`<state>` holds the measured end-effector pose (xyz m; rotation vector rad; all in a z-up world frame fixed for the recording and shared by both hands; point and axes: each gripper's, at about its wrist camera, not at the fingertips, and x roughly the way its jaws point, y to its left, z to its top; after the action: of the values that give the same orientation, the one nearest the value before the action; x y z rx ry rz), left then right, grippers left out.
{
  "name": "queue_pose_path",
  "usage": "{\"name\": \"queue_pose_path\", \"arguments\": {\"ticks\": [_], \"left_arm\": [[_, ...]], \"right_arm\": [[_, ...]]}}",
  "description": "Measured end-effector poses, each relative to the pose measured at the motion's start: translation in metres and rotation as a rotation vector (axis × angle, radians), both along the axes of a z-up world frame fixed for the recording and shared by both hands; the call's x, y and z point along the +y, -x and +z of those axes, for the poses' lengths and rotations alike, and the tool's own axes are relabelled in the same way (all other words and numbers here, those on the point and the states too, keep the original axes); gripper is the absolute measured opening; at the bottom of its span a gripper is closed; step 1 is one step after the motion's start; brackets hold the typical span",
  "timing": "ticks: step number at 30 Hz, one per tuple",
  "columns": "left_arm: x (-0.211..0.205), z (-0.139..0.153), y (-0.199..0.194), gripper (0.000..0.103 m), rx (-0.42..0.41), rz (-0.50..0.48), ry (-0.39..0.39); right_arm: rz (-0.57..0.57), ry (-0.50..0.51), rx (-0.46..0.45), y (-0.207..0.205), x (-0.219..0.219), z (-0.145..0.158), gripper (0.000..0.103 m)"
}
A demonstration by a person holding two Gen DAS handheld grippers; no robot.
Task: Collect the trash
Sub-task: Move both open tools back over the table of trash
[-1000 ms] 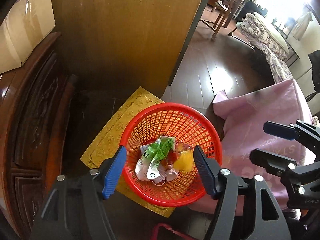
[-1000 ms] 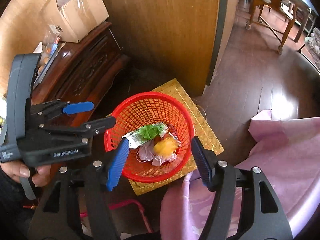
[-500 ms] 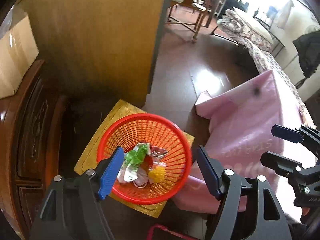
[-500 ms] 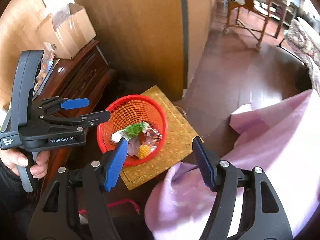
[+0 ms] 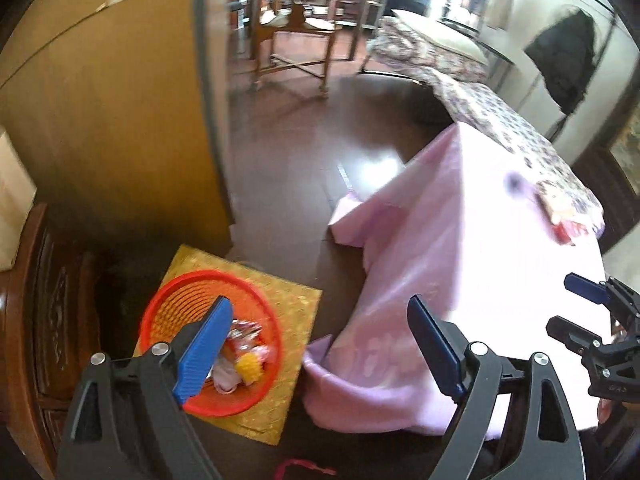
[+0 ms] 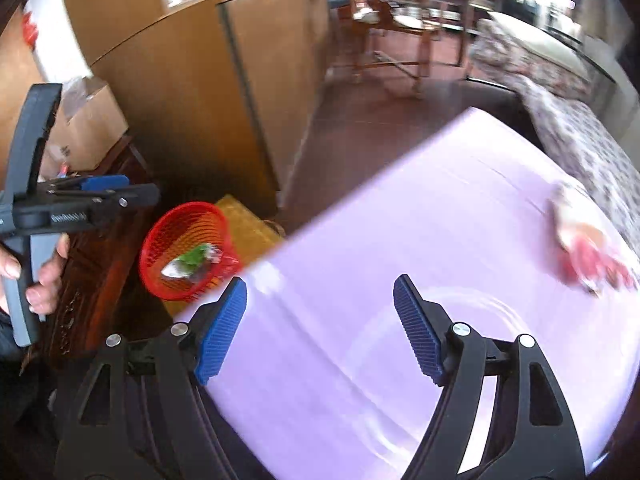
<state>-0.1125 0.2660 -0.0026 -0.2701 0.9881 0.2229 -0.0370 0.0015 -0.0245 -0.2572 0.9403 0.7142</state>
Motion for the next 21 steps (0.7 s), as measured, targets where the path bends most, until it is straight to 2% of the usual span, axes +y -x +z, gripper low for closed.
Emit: {"name": "queue_pose_path", "arguments": {"ticks": [8,14,19,21], "left_arm": [[-0.082,0.008,-0.042,0.090,0.000,-0.125,0.004],[-0.144,0.009,-0.079,0.092,-0.002,-0.227,0.000],[-0.194,0.007,-0.107,0.092,-0.014,-0.303,0.010],[-0.213,0.003,-0.118,0.092,-0.015,-0.326,0.012]], "right_arm": [[-0.170,-0.036,-0.017,-0.015,-0.098,-0.004,0.076],[-0.345,-0.131,-0.030,-0.037,-0.168,0.000,0.078],[-0.469,-0.205,-0.025,-0.050,-0.210,-0.006,0.079],[-0.503,-0.204,-0.020,-0.057,-0.217,-0.010,0.079]]}}
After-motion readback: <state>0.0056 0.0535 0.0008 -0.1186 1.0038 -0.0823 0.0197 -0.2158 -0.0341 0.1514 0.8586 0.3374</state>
